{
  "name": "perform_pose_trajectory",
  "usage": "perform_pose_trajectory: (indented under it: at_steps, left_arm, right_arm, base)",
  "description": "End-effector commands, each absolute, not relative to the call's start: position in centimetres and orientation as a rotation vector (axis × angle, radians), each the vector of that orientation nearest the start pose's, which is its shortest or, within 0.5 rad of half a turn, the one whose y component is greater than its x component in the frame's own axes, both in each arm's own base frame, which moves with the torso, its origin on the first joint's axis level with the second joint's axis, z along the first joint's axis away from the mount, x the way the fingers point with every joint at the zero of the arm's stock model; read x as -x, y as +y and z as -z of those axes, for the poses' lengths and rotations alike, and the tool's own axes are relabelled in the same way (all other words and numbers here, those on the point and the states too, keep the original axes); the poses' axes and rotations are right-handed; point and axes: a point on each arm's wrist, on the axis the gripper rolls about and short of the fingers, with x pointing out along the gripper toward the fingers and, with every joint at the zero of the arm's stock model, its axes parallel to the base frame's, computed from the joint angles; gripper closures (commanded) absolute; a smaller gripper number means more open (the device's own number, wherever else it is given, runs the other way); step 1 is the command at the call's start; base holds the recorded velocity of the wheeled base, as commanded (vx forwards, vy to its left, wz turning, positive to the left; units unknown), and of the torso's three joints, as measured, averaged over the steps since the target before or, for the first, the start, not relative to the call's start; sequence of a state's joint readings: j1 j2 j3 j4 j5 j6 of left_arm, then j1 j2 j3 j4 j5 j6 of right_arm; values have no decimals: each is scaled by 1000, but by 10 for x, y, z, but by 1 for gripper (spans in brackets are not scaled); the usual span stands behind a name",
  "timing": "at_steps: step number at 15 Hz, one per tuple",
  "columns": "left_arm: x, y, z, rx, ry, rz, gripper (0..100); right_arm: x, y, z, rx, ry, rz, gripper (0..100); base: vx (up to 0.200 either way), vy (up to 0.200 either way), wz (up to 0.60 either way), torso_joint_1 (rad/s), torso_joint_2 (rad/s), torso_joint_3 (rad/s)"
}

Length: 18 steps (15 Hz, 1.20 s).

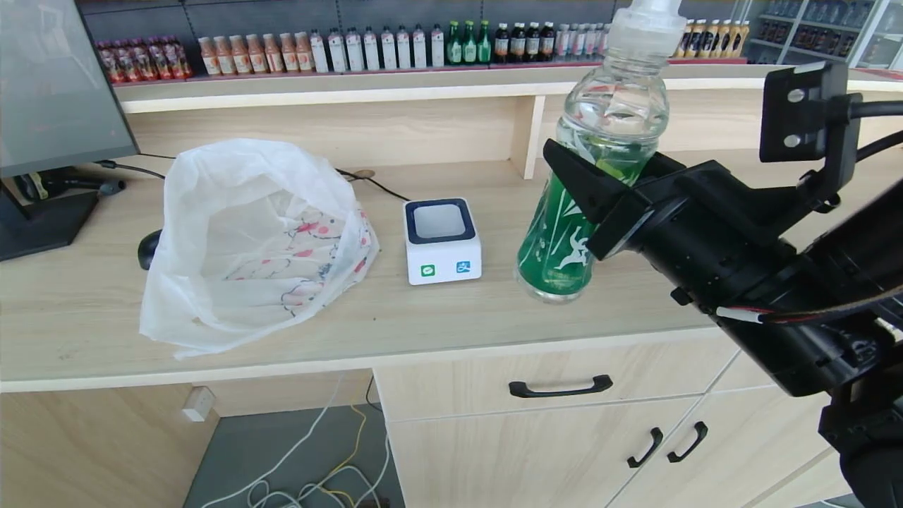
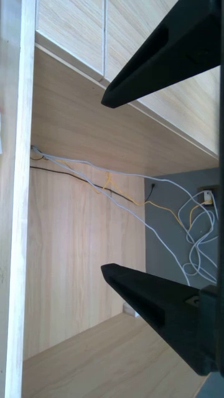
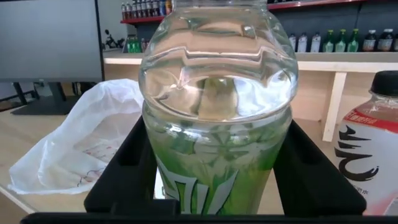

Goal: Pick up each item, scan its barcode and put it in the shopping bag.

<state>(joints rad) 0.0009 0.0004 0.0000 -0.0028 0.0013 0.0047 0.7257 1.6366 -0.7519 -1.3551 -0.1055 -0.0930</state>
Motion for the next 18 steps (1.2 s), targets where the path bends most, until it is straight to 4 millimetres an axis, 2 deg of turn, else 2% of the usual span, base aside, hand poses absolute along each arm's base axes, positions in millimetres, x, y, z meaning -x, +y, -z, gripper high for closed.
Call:
perform_pose_trajectory:
  at_steps: [1,8,18]
  left_arm:
    - [23,0,-76,-5,-3,-3,0]
    - [23,0,-76,-3,-3,-3,0]
    - [23,0,-76,-2,-3,-3,0]
  right_arm:
    - [-212,185,-256,-102,-461,-587,100]
    - [-206,180,-258,-132,-474,-587,100]
    - [-208,179,-258,-136,-481,-582,100]
  base:
    - [0,0,0,0,0,0]
    - [0,0,0,0,0,0]
    - [0,200,0,1,3,3]
